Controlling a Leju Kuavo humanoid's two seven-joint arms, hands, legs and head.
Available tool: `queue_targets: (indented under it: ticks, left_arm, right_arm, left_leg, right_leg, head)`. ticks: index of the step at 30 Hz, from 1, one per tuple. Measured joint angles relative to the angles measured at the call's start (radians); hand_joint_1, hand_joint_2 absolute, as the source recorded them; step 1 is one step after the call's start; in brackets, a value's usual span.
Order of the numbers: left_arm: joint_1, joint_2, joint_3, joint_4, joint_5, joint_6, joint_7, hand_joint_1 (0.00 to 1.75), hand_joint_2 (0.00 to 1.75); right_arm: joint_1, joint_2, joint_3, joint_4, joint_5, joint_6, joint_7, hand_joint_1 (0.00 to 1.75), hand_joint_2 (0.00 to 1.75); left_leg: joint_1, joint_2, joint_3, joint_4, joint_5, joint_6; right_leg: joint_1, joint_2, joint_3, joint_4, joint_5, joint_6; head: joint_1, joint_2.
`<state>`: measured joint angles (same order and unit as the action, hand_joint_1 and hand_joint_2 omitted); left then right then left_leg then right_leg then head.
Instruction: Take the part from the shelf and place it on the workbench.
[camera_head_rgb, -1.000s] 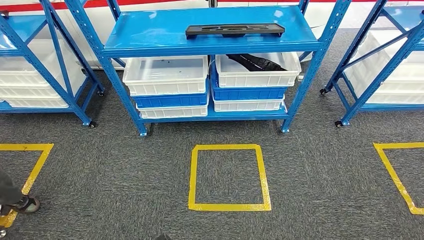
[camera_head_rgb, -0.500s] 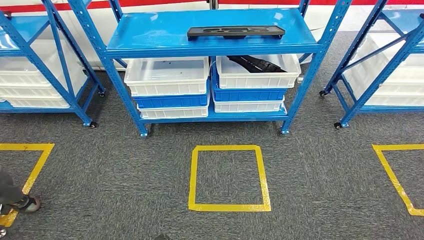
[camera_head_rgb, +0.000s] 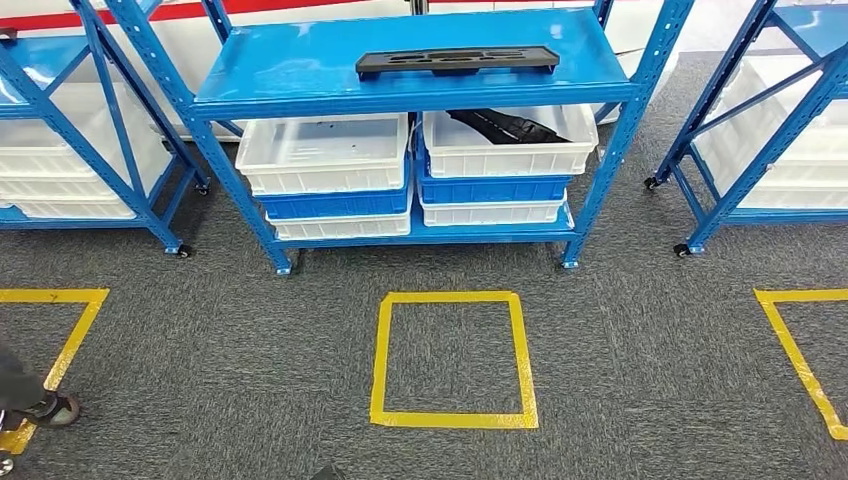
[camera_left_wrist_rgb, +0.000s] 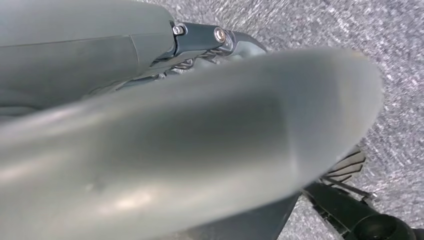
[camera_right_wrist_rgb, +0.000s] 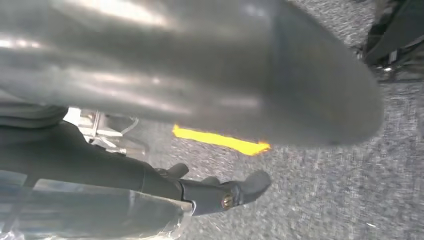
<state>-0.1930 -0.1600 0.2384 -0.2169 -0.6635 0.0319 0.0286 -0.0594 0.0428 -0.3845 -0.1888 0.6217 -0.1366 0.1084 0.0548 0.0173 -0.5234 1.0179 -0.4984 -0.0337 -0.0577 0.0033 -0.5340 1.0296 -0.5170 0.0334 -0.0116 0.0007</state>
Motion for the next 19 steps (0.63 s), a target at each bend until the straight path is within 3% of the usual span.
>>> queue_targets:
  ticks: [2,4,6,7,8,10,11,12,14,15,16,17,18,19]
  left_arm:
    - [-0.002,0.0,0.0,-0.001,-0.002,0.001,-0.002,0.0,0.0]
    - [0.0,-0.001,0.0,-0.001,-0.003,0.001,-0.003,0.0,0.0]
    - [0.002,-0.001,0.0,-0.001,-0.004,0.001,-0.003,0.0,0.0]
    - [0.002,-0.001,0.0,-0.001,-0.004,0.001,-0.003,0.0,0.0]
    - [0.003,0.0,0.001,-0.001,-0.004,0.001,-0.003,0.0,0.0]
    - [0.006,0.007,0.004,-0.002,-0.004,0.003,-0.003,0.0,0.0]
    - [0.008,0.01,0.006,-0.002,-0.005,0.005,-0.002,0.0,0.0]
    - [0.008,0.012,0.008,-0.004,-0.005,0.007,-0.002,0.0,0.0]
    - [0.002,0.008,0.01,-0.007,-0.007,0.008,-0.001,0.0,0.0]
    - [-0.002,0.006,0.011,-0.008,-0.007,0.009,-0.002,0.0,0.0]
    - [-0.006,0.004,0.012,-0.009,-0.008,0.009,-0.002,0.0,0.0]
    - [-0.008,0.002,0.013,-0.009,-0.008,0.009,-0.003,0.0,0.0]
    - [-0.01,0.001,0.014,-0.009,-0.009,0.009,-0.003,0.0,0.0]
    - [-0.011,0.0,0.014,-0.009,-0.01,0.008,-0.003,0.0,0.0]
  right_arm:
    - [0.0,0.001,-0.003,0.0,0.002,0.0,0.0,0.0,0.0]
    - [-0.002,0.001,-0.006,0.0,0.004,0.0,0.0,0.0,0.0]
    - [-0.002,0.001,-0.009,0.0,0.006,0.0,0.0,0.0,0.0]
    - [-0.001,0.001,-0.009,0.0,0.007,0.0,0.0,0.0,0.0]
    - [0.0,0.003,-0.01,0.0,0.008,0.001,0.0,0.0,0.0]
    - [0.0,0.014,-0.01,0.002,0.01,0.002,0.001,0.0,0.0]
    - [-0.002,0.021,-0.011,0.003,0.01,0.002,0.002,0.0,0.0]
    - [-0.006,0.026,-0.011,0.003,0.011,0.002,0.002,0.0,0.0]
    - [-0.01,0.028,-0.012,0.0,0.011,0.001,0.003,0.0,0.0]
    - [-0.011,0.027,-0.014,-0.001,0.011,0.0,0.003,0.0,0.0]
    - [-0.013,0.027,-0.015,-0.002,0.011,-0.001,0.004,0.0,0.0]
    - [-0.015,0.025,-0.017,-0.002,0.011,-0.002,0.004,0.0,0.0]
    - [-0.016,0.024,-0.018,-0.002,0.011,-0.003,0.004,0.0,0.0]
    - [-0.016,0.024,-0.019,-0.002,0.011,-0.003,0.004,0.0,0.0]
  left_leg:
    - [-0.002,-0.002,-0.074,0.115,-0.012,0.004]
    - [-0.01,-0.004,-0.177,0.24,-0.063,0.013]
    - [-0.024,-0.006,-0.242,0.269,-0.103,0.033]
    - [-0.036,-0.009,-0.253,0.24,-0.096,0.052]
    - [-0.053,-0.017,-0.253,0.186,-0.056,0.084]
    - [-0.093,-0.055,-0.237,0.072,0.091,0.157]
    - [-0.11,-0.067,-0.221,0.032,0.146,0.179]
    - [-0.121,-0.076,-0.202,0.009,0.172,0.187]
    - [-0.126,-0.069,-0.148,-0.02,0.151,0.19]
    - [-0.123,-0.068,-0.123,-0.034,0.141,0.194]
    - [-0.117,-0.065,-0.099,-0.043,0.13,0.196]
    - [-0.111,-0.06,-0.08,-0.049,0.116,0.191]
    - [-0.105,-0.057,-0.063,-0.05,0.1,0.186]
    - [-0.102,-0.056,-0.055,-0.05,0.092,0.182]
  right_leg:
    - [0.009,0.002,0.02,-0.004,-0.011,-0.015]
    - [0.021,0.008,0.04,-0.01,-0.026,-0.025]
    - [0.038,0.016,0.069,-0.014,-0.047,-0.031]
    - [0.049,0.019,0.086,-0.019,-0.059,-0.035]
    - [0.058,0.021,0.104,-0.025,-0.071,-0.04]
    - [0.068,0.027,0.139,-0.043,-0.097,-0.047]
    - [0.067,0.032,0.155,-0.058,-0.106,-0.048]
    - [0.066,0.038,0.175,-0.066,-0.108,-0.044]
    - [0.067,0.041,0.189,-0.041,-0.081,-0.024]
    - [0.068,0.037,0.171,0.014,-0.058,-0.012]
    - [0.07,0.03,0.131,0.085,-0.043,-0.005]
    - [0.068,0.023,0.078,0.161,-0.046,-0.006]
    - [0.066,0.019,0.026,0.22,-0.069,-0.013]
    - [0.064,0.017,-0.001,0.248,-0.083,-0.017]
  head:
    - [-0.004,0.0]
    - [-0.005,0.0]
    - [-0.005,0.0]
    - [-0.005,0.0]
    - [-0.005,0.0]
    - [0.011,0.0]
    - [0.017,0.0]
    - [0.022,0.0]
    - [0.014,0.0]
    - [0.01,0.0]
    - [0.008,0.0]
    - [0.005,0.0]
    - [0.004,0.0]
    - [0.004,0.0]
